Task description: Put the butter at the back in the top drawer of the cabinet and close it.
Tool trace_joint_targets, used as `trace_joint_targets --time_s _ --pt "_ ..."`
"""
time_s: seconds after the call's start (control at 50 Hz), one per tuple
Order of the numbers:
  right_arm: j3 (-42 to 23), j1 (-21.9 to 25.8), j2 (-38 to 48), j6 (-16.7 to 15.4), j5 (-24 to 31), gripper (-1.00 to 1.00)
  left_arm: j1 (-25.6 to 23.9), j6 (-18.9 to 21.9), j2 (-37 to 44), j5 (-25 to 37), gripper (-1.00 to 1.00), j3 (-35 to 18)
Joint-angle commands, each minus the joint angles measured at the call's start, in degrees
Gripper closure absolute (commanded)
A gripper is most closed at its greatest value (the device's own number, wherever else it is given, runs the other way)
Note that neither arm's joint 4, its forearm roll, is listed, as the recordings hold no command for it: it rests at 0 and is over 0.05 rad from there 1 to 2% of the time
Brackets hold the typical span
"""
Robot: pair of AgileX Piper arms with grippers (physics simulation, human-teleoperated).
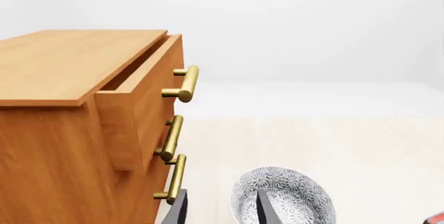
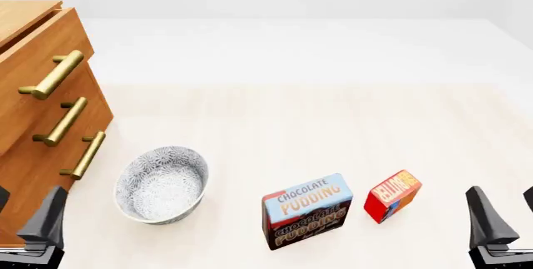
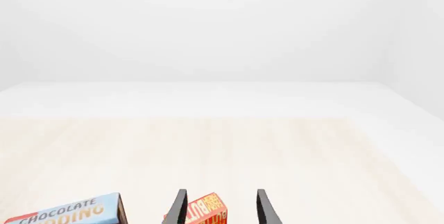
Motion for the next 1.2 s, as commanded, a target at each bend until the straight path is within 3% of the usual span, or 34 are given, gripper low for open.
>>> trace_joint_targets --time_s 0.02,0.2,0.26,0.46,0.54,0.58,0.62,0.68,0.72,0.88,1.2 --pt "0.0 0.0 0.0 0.0 0.0 -1.0 -0.18 0.11 0.27 0.22 -1.0 -0.12" --pt "0.0 0.0 0.0 0.0 0.0 -1.0 1.89 0.74 1.68 -0.43 -1.0 0.03" --pt "0.0 0.0 0.0 0.0 0.0 -1.0 2.1 4.2 1.09 0.61 -1.0 0.01" --pt "0.0 0.0 0.0 0.0 0.0 -1.0 3.99 9.11 7.06 -2.62 -1.0 0.06" --pt "0.0 0.0 0.0 0.0 0.0 -1.0 3.31 14.1 15.64 -9.27 -1.0 0.07" --pt "0.0 0.0 0.0 0.0 0.0 -1.0 2.9 14.5 23.63 -15.14 -1.0 -0.12" --pt "0.0 0.0 0.0 0.0 0.0 -1.0 1.86 17.44 25.89 -16.93 -1.0 -0.86" --pt "0.0 0.0 0.0 0.0 0.0 -1.0 1.48 17.95 26.6 -16.66 -1.0 -1.65" --pt "0.0 0.0 0.0 0.0 0.0 -1.0 0.79 21.99 27.97 -15.27 -1.0 -4.45" --pt "0.0 0.0 0.0 0.0 0.0 -1.0 -1.05 27.57 30.11 -12.62 -1.0 -8.92" --pt "0.0 0.0 0.0 0.0 0.0 -1.0 2.83 39.06 26.31 -2.83 -1.0 -11.84"
